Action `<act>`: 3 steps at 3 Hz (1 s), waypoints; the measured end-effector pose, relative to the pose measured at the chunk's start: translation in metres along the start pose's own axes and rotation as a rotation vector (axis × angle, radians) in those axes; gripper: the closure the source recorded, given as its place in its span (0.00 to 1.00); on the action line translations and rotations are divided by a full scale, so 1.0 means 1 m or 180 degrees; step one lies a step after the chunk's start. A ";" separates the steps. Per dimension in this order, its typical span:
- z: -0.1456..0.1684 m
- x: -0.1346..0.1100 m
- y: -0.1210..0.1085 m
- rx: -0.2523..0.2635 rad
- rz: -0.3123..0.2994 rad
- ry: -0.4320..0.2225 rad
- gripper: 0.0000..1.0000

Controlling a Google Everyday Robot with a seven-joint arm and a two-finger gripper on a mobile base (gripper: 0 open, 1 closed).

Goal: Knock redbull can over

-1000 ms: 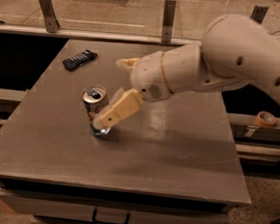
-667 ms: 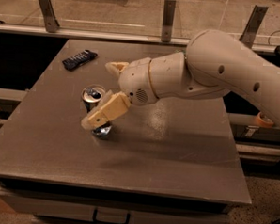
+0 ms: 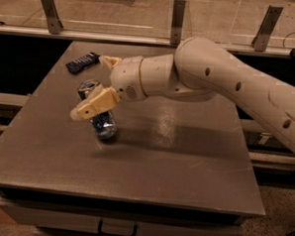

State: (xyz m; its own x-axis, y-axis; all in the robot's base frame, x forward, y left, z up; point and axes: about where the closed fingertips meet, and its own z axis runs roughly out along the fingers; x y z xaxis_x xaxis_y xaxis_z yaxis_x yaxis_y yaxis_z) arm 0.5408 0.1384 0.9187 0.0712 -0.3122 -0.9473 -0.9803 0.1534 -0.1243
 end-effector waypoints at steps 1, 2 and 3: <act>0.009 -0.025 -0.039 0.0199 -0.0049 -0.0098 0.00; 0.008 -0.034 -0.062 0.0323 -0.0014 -0.0123 0.00; -0.009 -0.025 -0.055 0.0385 0.0028 -0.0037 0.00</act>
Offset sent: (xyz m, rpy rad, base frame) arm 0.0866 0.0020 0.0485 0.0579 -0.0415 -0.1439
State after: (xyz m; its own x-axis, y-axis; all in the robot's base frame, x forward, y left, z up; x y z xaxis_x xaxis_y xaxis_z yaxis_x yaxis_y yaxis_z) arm 0.5908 0.1295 0.9521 0.0655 -0.2995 -0.9518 -0.9516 0.2684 -0.1500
